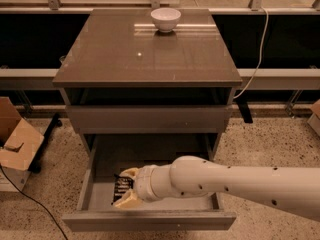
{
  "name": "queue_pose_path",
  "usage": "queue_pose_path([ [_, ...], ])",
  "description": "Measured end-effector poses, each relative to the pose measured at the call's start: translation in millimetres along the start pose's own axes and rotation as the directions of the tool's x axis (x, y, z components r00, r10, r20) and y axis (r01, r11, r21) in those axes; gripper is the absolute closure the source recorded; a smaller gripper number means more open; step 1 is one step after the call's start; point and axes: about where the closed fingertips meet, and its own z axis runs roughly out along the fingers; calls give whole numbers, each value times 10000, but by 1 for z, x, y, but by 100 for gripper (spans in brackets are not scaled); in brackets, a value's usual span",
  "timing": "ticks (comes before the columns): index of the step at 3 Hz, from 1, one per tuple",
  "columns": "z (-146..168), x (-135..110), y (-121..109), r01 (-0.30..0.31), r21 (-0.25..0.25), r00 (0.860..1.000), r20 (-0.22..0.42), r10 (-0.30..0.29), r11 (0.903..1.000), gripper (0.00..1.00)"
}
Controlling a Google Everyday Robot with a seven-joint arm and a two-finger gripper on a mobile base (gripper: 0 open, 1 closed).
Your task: Pick rxbar chocolate from middle drawer and place on counter
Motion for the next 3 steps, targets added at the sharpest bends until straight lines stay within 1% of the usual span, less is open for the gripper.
queue_pose_path([
  [1,-32,-12,-34,97,57,9990,426,-100,9999,100],
  [2,-77,-33,-60,327,247,9979,551,-340,9992,100],
  [3,-130,-75,-88,822,608,9948,543,-856,9948,100],
])
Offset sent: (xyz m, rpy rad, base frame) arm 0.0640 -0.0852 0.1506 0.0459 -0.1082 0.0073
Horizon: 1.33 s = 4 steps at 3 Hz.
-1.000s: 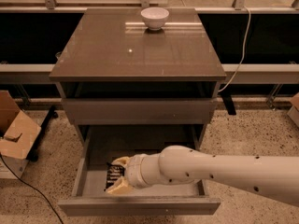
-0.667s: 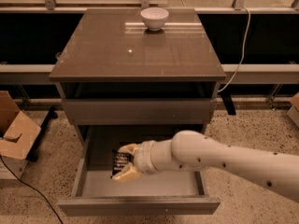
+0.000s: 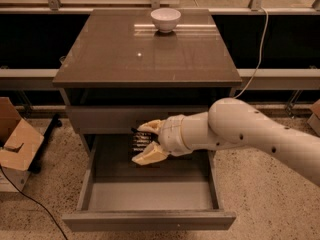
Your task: Pick rxbar chocolate from middle drawer and place on counter
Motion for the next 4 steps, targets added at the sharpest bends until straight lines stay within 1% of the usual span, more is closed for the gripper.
queue_pose_path([
  [1,-45,-48,-39,375,428,9992,-182,-368,9984,100],
  [2,-86,-92,-88,424,1184,9982,-471,-370,9921,100],
  [3,-95,-103,-101,349,1428,9988,-404,-294,9891,100],
  [4,-93,-101,-107,270,1557,9988,-437,-204,9874,100],
])
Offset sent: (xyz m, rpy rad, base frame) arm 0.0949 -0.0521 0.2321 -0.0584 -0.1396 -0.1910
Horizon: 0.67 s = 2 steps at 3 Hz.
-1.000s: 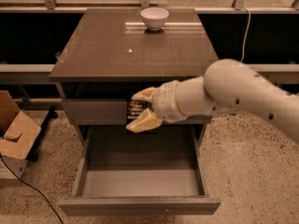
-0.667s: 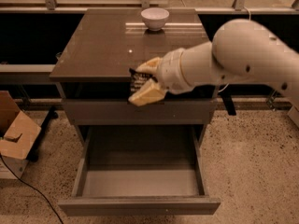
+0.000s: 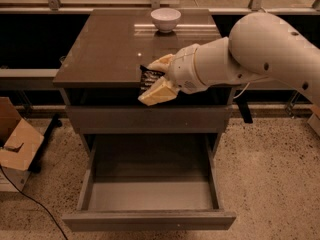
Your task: Pick rxbar chocolate from middle drawer and place on counter
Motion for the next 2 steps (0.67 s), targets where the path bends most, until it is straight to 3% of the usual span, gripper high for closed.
queue_pose_path([
  [2,35,26,-78,-689,403,9975,-132,695,9968,100],
])
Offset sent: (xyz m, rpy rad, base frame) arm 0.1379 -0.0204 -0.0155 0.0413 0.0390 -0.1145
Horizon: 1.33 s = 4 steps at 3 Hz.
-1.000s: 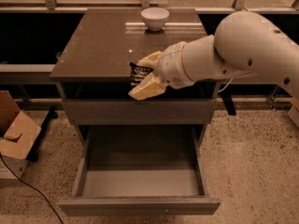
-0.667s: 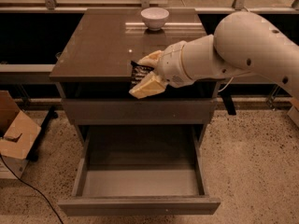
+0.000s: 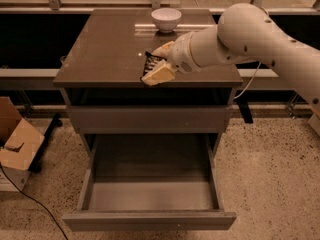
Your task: Pick rxbar chocolate from middle drawer and place on counter
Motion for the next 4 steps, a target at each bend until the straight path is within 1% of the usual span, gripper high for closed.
queue_pose_path([
  [1,20,20,-56,-361,223,9992,165,357,9991,96],
  [2,28,32,-90,-533,331,9986,64,531,9980,74],
  [3,26,29,-94,-503,413,9987,135,498,9979,50],
  [4,29,28,-93,-502,372,9987,141,498,9980,28],
])
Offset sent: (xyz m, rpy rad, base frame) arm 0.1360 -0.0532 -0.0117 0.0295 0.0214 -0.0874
